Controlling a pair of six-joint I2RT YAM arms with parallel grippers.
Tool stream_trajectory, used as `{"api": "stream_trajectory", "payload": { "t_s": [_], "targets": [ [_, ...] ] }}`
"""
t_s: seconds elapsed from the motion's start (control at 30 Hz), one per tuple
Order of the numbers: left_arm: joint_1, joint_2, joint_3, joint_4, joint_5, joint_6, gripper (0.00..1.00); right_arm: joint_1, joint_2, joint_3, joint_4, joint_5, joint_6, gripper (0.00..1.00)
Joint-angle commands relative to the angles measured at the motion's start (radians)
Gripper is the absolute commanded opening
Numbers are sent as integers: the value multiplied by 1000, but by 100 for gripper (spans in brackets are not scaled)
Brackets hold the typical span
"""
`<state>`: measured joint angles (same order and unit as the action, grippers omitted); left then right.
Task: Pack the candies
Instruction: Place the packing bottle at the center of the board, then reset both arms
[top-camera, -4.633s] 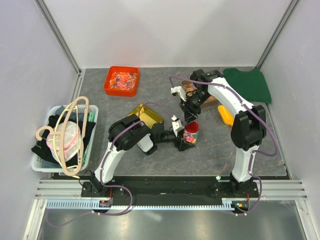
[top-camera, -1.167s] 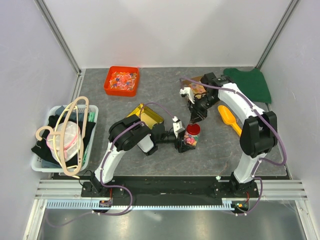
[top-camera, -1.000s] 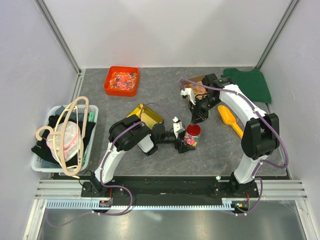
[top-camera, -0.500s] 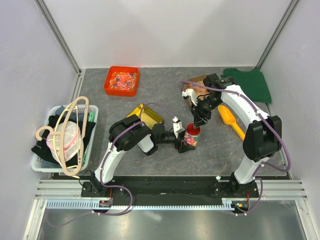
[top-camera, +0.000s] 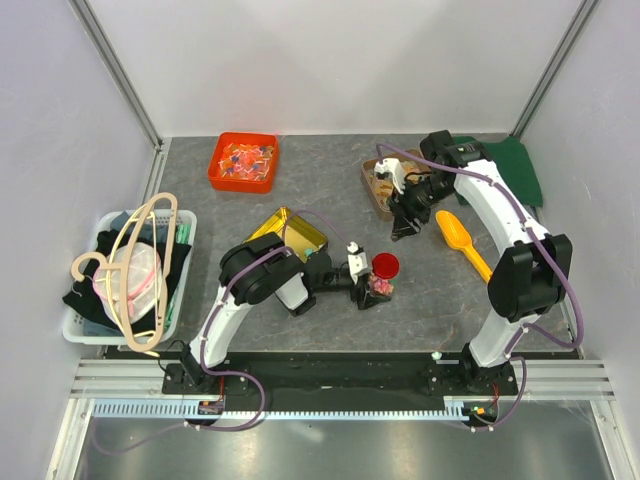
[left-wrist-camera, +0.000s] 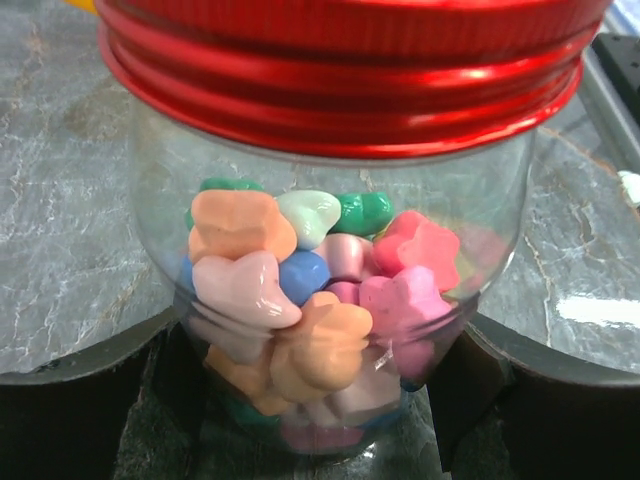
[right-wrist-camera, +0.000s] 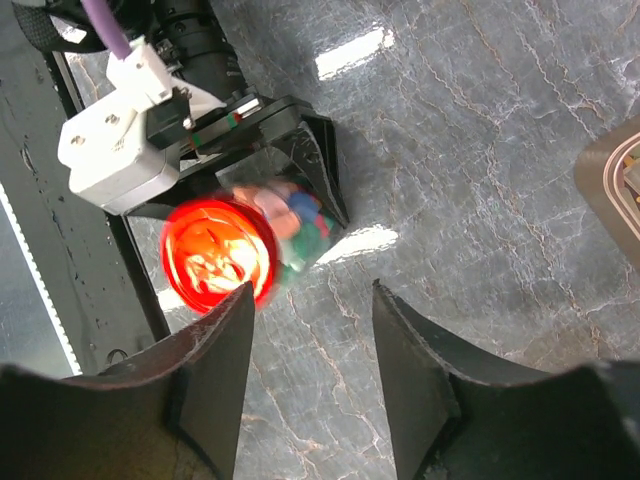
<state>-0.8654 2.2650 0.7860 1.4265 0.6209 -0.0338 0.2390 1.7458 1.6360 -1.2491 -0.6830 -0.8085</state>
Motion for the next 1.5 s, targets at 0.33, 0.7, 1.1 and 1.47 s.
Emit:
{"api": "stream_trajectory", "payload": {
  "t_s": [0.33,0.7,1.1,1.47],
  "targets": [
    [-112,-4,-132,236,-214,322,99,-40,-75,1,14,-53,-44,81],
    [-106,-173,-289,232,-363,333,99,-58,-153,-56,80,-53,-12,89],
    [-98,-378,-468,236,-382,405,99,-69,-239,-145,324,88,193,98],
    [-63,-766,-397,-375,-391,528,99,-76,-295,-220,638,471,440,98]
  ]
}}
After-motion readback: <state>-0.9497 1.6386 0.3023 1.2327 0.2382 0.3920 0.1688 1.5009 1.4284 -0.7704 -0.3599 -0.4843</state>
